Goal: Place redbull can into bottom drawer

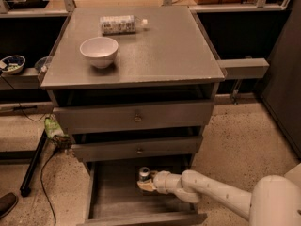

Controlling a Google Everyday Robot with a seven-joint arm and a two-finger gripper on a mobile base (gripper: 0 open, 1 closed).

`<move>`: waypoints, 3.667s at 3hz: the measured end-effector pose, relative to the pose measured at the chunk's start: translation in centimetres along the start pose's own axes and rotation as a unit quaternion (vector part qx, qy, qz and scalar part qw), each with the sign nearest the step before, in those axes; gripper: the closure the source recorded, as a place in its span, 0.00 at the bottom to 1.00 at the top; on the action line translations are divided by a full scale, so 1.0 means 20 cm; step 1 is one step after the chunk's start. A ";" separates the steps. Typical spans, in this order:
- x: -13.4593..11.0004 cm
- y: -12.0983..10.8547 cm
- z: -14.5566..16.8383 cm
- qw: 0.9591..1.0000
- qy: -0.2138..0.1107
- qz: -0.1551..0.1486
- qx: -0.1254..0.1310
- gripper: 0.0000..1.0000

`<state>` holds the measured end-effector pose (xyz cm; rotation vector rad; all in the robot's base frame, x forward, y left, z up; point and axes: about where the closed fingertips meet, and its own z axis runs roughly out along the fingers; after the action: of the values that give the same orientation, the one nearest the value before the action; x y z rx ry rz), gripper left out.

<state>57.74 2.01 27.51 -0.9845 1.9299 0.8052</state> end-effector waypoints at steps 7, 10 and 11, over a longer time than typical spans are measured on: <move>0.16 0.05 0.05 1.000 0.005 0.016 0.023 1.00; 0.33 0.11 0.19 0.999 0.021 0.049 -0.008 1.00; 0.34 0.14 0.20 0.999 0.014 0.049 0.006 1.00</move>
Offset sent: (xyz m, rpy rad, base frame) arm -0.0004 -0.0026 -0.0009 0.0500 0.0250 -0.0049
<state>54.29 4.22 20.18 -0.9044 2.0181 0.8391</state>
